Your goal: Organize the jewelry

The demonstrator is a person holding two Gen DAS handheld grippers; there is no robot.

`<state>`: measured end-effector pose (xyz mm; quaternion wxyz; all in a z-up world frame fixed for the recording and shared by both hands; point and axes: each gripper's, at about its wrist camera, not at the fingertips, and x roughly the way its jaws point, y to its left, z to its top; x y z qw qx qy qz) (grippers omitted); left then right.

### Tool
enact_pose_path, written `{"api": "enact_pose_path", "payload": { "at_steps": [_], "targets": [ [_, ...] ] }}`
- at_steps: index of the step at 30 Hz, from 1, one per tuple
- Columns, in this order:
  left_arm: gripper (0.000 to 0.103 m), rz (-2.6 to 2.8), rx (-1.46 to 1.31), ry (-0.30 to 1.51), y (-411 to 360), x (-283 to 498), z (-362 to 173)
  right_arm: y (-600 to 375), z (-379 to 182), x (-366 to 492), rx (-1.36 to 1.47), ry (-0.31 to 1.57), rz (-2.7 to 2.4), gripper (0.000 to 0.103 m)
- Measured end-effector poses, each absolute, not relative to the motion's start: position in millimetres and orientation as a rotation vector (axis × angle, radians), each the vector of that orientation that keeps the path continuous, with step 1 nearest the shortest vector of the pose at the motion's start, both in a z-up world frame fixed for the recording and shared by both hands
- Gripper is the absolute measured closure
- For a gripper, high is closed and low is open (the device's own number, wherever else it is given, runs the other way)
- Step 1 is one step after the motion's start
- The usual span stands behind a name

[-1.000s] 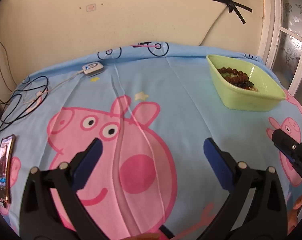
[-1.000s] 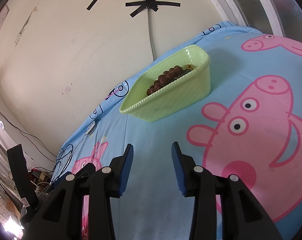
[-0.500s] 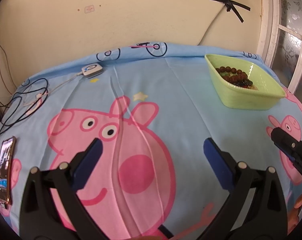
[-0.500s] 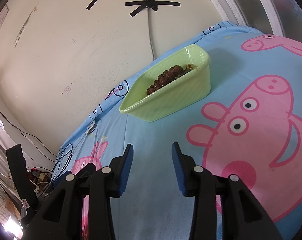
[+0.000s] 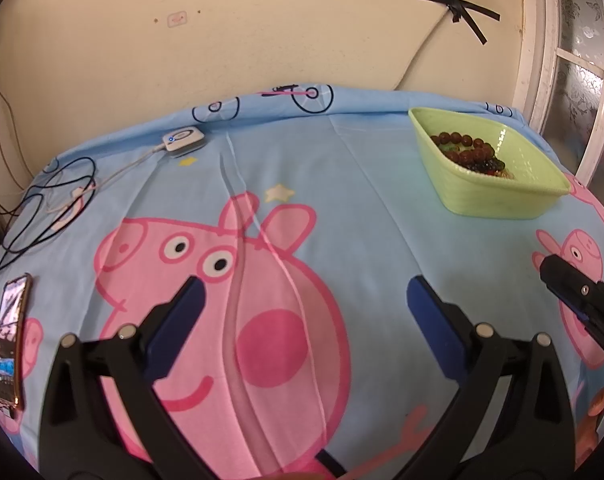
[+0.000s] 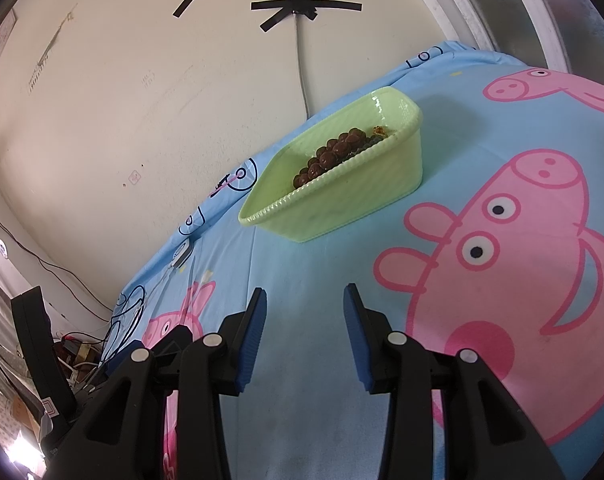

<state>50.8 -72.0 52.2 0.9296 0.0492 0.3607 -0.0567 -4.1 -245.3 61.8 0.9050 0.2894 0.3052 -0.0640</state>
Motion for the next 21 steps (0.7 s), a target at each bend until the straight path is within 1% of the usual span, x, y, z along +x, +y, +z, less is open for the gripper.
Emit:
{"api": "enact_pose_path", "payload": {
  "at_steps": [21],
  "targets": [
    [0.006, -0.115, 0.101, 0.740, -73.0, 50.9, 52.4, -246.0, 62.3, -3.6, 0.599, 0.630, -0.134, 0.087]
  ]
}}
